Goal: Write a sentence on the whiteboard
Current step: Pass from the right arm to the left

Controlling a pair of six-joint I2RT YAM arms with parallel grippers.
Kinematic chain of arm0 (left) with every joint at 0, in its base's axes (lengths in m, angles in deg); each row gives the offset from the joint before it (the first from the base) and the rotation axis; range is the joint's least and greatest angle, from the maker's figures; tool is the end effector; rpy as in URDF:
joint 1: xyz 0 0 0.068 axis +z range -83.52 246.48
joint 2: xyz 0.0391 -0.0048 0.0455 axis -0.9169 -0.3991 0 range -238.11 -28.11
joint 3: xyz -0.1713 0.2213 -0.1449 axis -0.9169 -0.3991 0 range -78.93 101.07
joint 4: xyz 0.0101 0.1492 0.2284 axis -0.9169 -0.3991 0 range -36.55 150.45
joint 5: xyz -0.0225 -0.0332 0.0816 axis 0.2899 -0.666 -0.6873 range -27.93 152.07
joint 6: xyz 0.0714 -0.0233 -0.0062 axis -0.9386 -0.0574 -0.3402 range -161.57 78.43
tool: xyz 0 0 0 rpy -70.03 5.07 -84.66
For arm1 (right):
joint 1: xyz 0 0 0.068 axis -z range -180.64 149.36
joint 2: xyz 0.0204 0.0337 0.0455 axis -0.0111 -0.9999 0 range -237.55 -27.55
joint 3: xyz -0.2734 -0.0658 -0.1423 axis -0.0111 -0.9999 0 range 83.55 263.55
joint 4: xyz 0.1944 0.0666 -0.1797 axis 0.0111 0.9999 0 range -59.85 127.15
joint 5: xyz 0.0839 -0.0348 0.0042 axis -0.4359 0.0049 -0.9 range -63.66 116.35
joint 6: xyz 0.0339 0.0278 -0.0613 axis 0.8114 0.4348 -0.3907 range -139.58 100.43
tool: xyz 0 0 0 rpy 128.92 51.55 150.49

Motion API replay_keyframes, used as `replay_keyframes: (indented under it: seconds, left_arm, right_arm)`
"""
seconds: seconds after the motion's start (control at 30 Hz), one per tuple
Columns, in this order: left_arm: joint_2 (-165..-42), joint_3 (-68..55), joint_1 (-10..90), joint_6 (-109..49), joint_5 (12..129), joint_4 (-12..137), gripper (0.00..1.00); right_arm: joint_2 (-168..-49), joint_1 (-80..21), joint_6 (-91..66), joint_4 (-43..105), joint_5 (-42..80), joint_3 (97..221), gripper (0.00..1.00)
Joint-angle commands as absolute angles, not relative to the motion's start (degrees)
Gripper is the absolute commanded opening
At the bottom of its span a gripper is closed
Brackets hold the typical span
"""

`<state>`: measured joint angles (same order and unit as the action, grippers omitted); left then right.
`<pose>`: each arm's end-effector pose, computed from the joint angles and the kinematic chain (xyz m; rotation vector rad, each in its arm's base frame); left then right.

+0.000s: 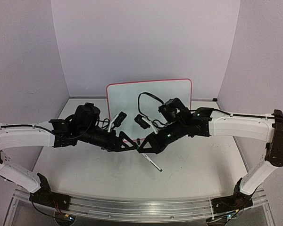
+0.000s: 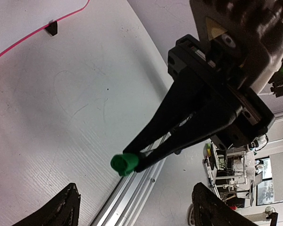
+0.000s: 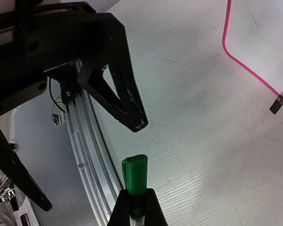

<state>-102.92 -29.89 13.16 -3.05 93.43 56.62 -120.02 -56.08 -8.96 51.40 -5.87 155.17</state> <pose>0.1580 -0.2673 0.2891 0.6878 2.2962 -1.4508 0.1933 0.3403 0.2997 -1.2343 2.1619 1.1957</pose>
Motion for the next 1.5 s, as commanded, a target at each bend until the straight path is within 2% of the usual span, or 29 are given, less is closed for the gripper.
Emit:
replay_keyframes:
  seconds: [0.0,0.27,0.6,0.83,0.93,1.2,1.33,1.37,1.4,1.47]
  left_arm:
    - [-102.73,-29.70,12.78,-0.64,94.32,63.53,0.72]
    - [-103.22,-30.34,12.77,0.82,94.13,64.27,0.49]
    - [-104.03,-30.90,12.76,1.78,95.75,64.58,0.44]
    - [-105.10,-30.64,12.35,2.20,97.10,65.06,0.31]
    - [-105.36,-30.68,12.26,2.53,97.05,65.20,0.22]
    - [-106.01,-30.70,12.25,4.16,97.96,67.73,0.12]
    - [-106.50,-30.57,12.26,5.14,97.60,68.21,0.00]
    - [-106.42,-30.55,12.26,5.34,97.01,68.03,0.00]
    - [-106.18,-30.62,12.25,5.57,96.21,67.81,0.00]
    - [-105.21,-30.99,12.25,6.15,93.84,67.64,0.00]
  right_arm:
    - [-118.49,-56.38,-8.32,51.01,-13.06,158.23,0.00]
    - [-117.52,-56.48,-8.85,51.36,-13.12,158.85,0.00]
    - [-117.25,-56.50,-9.12,51.64,-13.15,159.15,0.00]
    - [-117.63,-56.54,-9.29,51.68,-13.36,159.47,0.00]
    - [-117.64,-56.55,-9.29,51.64,-13.22,159.57,0.00]
    - [-117.90,-56.57,-9.29,51.86,-13.38,159.32,0.00]
    - [-117.62,-56.63,-9.35,52.03,-11.71,159.30,0.00]
    - [-117.29,-56.62,-9.19,52.03,-10.31,159.22,0.03]
    - [-116.77,-56.63,-8.90,51.96,-8.49,159.04,0.13]
    - [-115.50,-56.63,-8.03,51.50,-4.73,158.67,0.38]
